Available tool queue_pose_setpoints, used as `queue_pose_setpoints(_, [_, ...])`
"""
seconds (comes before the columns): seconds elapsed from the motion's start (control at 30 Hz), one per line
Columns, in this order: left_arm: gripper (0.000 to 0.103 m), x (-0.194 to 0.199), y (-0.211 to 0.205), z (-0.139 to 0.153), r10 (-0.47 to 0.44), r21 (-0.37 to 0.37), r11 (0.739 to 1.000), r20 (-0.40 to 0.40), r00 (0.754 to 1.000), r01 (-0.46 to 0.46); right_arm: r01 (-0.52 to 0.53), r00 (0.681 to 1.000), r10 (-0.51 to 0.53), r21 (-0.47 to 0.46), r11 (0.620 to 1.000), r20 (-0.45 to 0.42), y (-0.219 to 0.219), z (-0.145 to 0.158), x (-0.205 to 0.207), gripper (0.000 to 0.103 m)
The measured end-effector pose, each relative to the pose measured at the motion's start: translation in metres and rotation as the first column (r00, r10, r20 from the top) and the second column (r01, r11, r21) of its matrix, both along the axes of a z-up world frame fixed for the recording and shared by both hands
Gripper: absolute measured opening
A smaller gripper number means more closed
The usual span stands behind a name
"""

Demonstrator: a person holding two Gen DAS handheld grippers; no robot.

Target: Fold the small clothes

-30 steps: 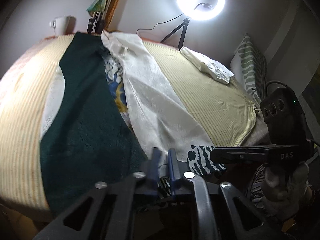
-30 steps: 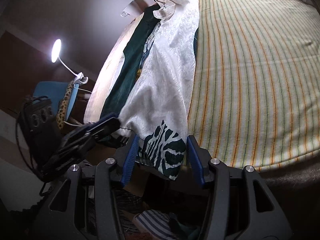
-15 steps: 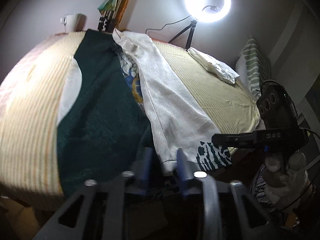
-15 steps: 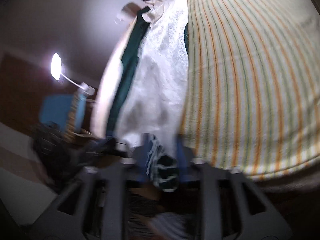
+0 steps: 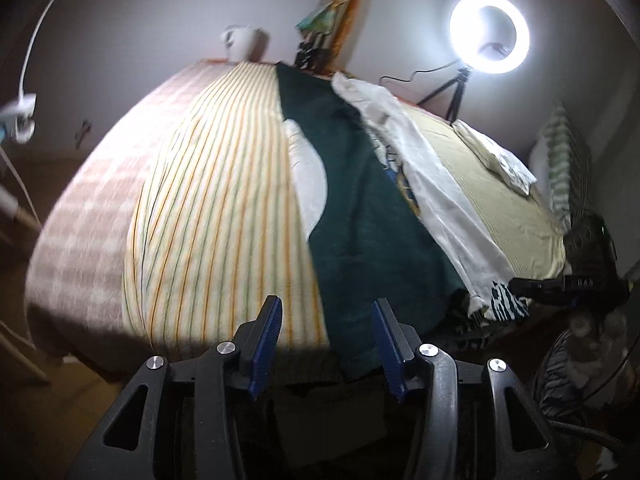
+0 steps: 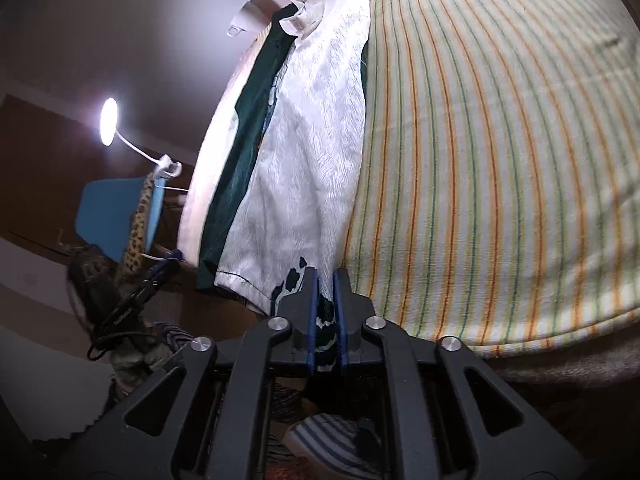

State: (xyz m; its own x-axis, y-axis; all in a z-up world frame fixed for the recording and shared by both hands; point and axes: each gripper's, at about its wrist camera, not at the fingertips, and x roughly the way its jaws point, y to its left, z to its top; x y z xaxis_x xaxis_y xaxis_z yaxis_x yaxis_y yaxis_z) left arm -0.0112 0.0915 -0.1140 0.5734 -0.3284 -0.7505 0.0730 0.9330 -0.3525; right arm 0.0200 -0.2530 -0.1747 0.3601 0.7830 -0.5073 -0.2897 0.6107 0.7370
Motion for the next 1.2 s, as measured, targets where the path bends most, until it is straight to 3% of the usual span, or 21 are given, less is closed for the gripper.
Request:
queue_pose_setpoints(0.1, [0.046,0.004,0.0,-0.011,-0.016,-0.049,0.999,-0.051,0.999,0.014,-0.014,1.0,0.015,0.053,0.999,-0.013,-0.003,-0.002,-0.001,0.026])
queue_pose_setpoints(0.17, [0.046,0.005,-0.006,-0.018,-0.053,-0.078,0.996,-0.084,0.995,0.046,-0.027,1.0,0.028,0.054,0.998,-0.012,-0.002,-0.002,-0.003,0.026])
queue_pose_setpoints(0.37, [0.043,0.007,-0.017,-0.016,-0.065,-0.07,0.996,-0.082,0.995,0.059,-0.046,0.999,0.046,0.045,0.998,-0.007,0.006,-0.002,-0.007,0.026])
queue_pose_setpoints(0.43, [0.022,0.008,-0.023,-0.016,-0.069,-0.032,0.997,-0.081,0.994,0.067,-0.052,0.999,0.053,0.03,0.998,-0.005,0.011,0.001,-0.006,0.024])
queue_pose_setpoints(0.5, [0.006,0.013,-0.027,-0.017,-0.083,-0.042,0.996,-0.095,0.992,0.079,-0.062,0.998,0.062,0.002,0.998,-0.006,0.017,0.003,-0.005,0.009])
queue_pose_setpoints(0.6, [0.0,0.018,-0.025,-0.016,-0.08,-0.103,0.992,-0.107,0.991,0.069,-0.067,0.998,0.067,0.008,0.998,-0.018,0.021,0.002,-0.003,0.007])
queue_pose_setpoints(0.73, [0.0,0.024,-0.019,0.003,-0.069,-0.169,0.984,-0.092,0.993,0.053,-0.059,0.998,0.061,0.071,0.996,-0.021,0.021,0.009,-0.001,0.006])
queue_pose_setpoints(1.03, [0.0,0.052,-0.011,0.056,-0.061,-0.203,0.977,-0.013,0.998,0.057,0.002,1.0,-0.001,0.209,0.978,-0.004,0.003,0.042,0.016,0.006])
queue_pose_setpoints(1.2, [0.0,0.077,-0.002,0.064,-0.022,-0.237,0.971,-0.007,1.0,0.019,0.041,0.999,-0.044,0.25,0.967,0.005,-0.007,0.062,0.037,0.006])
